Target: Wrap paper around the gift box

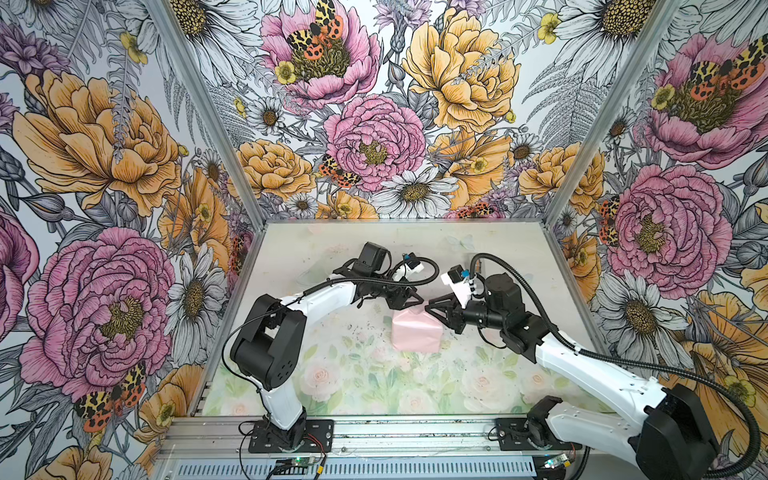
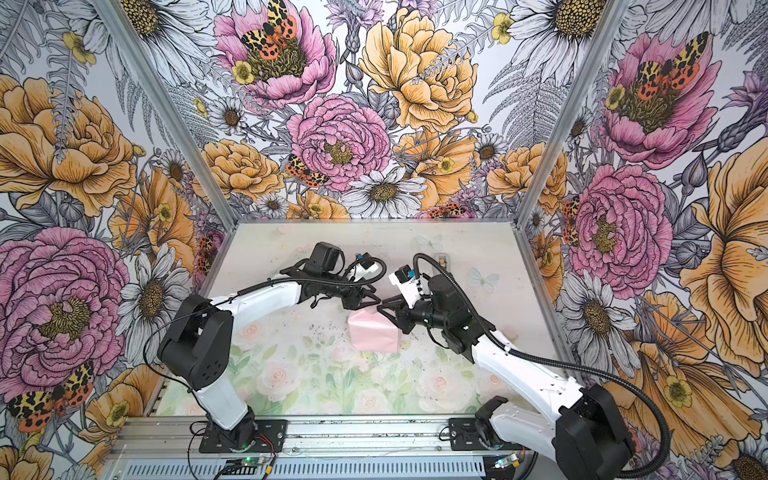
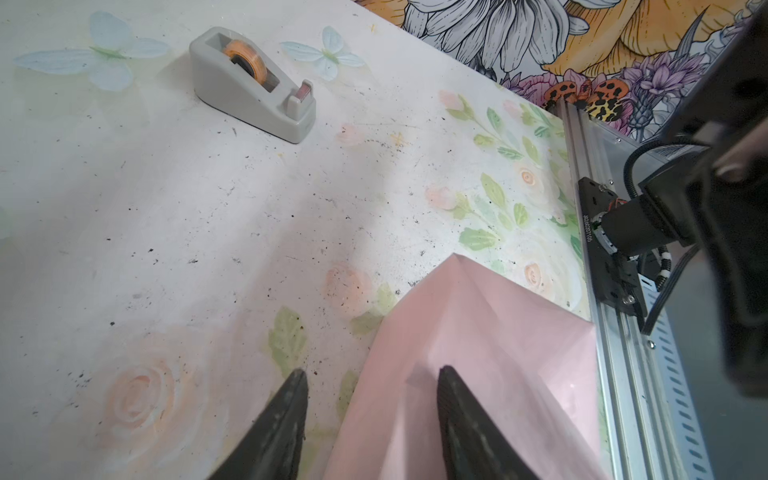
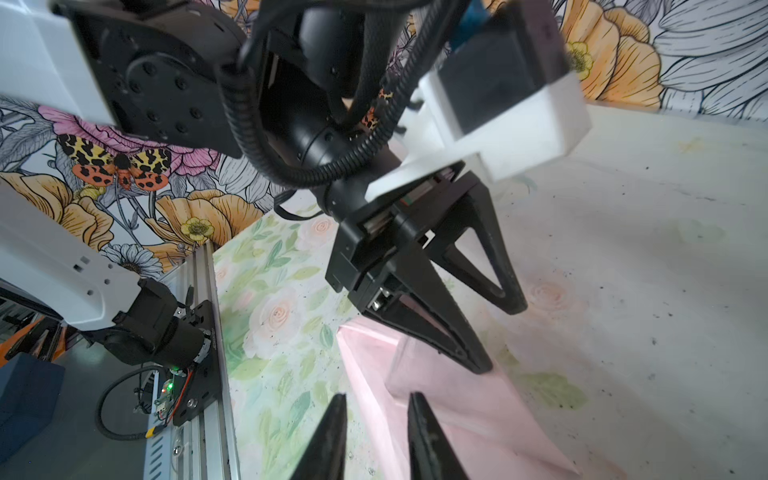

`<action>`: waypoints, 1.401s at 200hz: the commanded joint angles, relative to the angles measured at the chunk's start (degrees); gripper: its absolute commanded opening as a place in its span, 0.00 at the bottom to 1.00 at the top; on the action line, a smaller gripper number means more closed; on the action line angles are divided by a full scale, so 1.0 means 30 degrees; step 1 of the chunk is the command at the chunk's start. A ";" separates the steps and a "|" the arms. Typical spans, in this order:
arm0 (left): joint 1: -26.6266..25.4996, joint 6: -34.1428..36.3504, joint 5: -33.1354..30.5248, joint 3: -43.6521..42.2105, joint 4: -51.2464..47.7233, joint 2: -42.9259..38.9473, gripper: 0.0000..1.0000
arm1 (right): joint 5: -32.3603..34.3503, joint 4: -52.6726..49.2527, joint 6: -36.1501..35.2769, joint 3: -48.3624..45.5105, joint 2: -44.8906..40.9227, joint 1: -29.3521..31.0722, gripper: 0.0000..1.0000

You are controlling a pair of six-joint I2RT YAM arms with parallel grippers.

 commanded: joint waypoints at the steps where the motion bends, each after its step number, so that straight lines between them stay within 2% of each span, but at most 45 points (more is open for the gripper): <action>1: -0.0174 0.0512 -0.0760 -0.0488 -0.0181 -0.0798 0.53 | 0.1449 -0.0429 0.0529 -0.0166 -0.0416 -0.0344 0.29; 11: -0.0232 0.0513 -0.1073 -0.0598 -0.0201 -0.0916 0.52 | 0.1751 -0.0560 0.0528 -0.0024 -0.0136 -0.0372 0.29; 41: -0.0380 0.0403 -0.2060 -0.0974 -0.0266 -0.1328 0.53 | 0.1197 -0.0561 0.0511 0.0711 0.1698 -0.0055 0.17; 104: -0.0674 0.0153 -0.3351 -0.1835 -0.0415 -0.2249 0.53 | 0.1162 -0.1319 -0.0002 0.1196 0.4282 0.0710 0.05; 170: -0.1459 -0.0254 -0.5633 -0.3680 -0.1067 -0.3280 0.54 | 0.2781 -0.3474 -0.0430 0.0506 0.4820 0.0739 0.01; 207: -0.1817 -0.0560 -0.7139 -0.4253 -0.1493 -0.3654 0.55 | 0.2818 -0.3827 -0.0500 0.1047 0.4257 0.0739 0.02; 245: -0.1897 -0.0952 -0.7564 -0.4404 -0.1526 -0.3575 0.55 | 0.2260 -0.3839 0.1637 0.0801 0.1223 0.0739 0.24; 280: -0.1919 -0.1060 -0.7451 -0.4170 -0.1503 -0.3272 0.55 | 0.2814 -0.3786 0.5014 -0.1732 -0.3422 0.1327 0.16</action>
